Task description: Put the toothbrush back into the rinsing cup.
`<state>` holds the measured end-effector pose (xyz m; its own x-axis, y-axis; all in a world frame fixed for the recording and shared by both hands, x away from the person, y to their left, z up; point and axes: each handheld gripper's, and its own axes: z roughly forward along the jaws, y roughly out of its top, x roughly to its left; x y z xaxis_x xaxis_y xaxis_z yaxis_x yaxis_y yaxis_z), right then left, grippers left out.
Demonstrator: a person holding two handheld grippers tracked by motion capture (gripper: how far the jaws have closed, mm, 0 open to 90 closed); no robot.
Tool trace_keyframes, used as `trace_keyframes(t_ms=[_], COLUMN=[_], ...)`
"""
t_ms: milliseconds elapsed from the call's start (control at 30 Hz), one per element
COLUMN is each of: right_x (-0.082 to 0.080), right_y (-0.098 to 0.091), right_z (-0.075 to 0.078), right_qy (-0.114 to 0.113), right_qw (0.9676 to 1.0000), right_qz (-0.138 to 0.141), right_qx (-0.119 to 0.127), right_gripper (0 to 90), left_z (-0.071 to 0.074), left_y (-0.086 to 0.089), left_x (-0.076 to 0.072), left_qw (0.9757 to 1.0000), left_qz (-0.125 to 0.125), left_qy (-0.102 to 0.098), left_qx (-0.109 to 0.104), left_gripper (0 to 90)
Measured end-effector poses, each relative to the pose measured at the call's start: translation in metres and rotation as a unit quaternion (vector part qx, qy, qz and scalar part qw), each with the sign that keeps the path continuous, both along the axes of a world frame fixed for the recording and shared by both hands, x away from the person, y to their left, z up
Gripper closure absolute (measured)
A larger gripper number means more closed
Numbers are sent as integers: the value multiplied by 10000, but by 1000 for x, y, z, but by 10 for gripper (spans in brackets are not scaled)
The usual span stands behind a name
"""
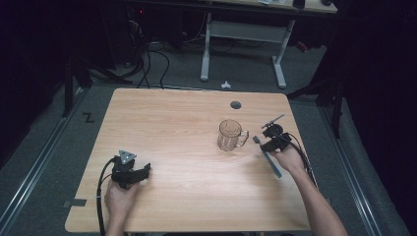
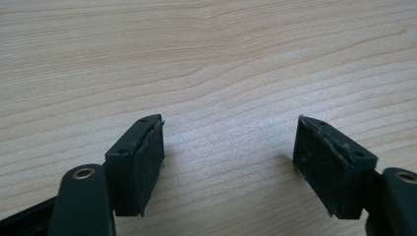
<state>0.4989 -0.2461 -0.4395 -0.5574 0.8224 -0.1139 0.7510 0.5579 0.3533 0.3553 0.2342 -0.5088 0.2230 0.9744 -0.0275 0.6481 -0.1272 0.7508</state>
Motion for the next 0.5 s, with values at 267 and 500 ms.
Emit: trace_keyframes(t_ms=[267, 500], right_x=[11, 20], right_y=[5, 7], right_z=[-5, -9], right_qy=[289, 568], right_qw=[9995, 9983], right_qz=[-8, -23], right_qx=[-162, -159], right_gripper=[652, 655], left_z=[0, 0], left_y=[0, 0], left_x=[0, 0], left_qw=[10000, 10000], left_qz=[1, 3], left_qy=[0, 1], left_qx=[-5, -13], left_gripper=[280, 280])
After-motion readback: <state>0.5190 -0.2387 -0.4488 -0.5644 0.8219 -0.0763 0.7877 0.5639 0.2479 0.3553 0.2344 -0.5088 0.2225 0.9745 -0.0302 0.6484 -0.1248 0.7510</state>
